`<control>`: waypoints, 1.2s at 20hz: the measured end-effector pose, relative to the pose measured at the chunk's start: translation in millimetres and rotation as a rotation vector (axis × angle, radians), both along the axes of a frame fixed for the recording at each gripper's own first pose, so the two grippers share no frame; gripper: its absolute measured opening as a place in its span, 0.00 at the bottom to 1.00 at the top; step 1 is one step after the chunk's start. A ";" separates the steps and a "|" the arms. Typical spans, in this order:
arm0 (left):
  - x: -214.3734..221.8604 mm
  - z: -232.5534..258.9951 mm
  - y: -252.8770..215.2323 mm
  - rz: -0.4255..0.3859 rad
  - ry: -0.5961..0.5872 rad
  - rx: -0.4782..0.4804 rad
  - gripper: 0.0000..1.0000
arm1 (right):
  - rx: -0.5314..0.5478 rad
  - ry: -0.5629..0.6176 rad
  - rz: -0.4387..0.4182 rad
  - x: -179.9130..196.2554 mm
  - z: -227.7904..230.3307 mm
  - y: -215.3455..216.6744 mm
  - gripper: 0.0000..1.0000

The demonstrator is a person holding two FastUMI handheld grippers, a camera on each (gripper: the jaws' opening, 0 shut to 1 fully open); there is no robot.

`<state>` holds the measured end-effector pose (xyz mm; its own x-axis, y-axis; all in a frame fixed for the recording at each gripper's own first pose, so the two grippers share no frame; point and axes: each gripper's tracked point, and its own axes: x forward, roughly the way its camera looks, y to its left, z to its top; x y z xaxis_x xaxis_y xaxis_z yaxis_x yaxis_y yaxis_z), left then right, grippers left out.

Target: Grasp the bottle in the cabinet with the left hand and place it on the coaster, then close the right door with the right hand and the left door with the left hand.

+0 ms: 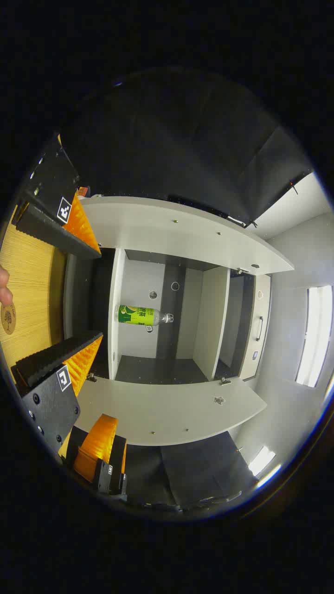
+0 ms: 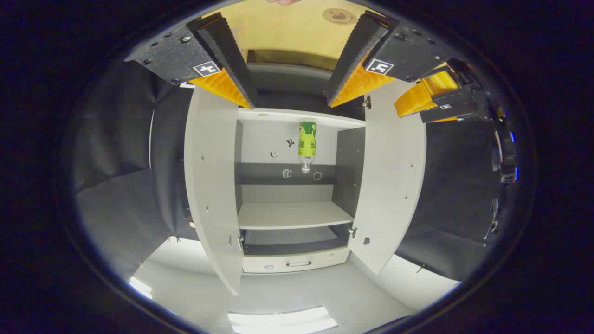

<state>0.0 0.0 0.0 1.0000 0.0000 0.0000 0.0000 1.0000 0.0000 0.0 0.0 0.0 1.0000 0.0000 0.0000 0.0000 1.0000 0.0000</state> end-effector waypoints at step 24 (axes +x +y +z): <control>12.9 -3.4 15.6 0.000 0.025 -0.018 0.94 | 0.021 0.027 -0.022 12.0 0.1 -1.2 0.98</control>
<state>12.9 15.6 -3.4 0.9997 -0.0005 -0.0251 0.0000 0.9998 -0.0179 12.0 -1.2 0.1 0.9994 -0.0215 -0.0276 0.0221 0.9995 0.0206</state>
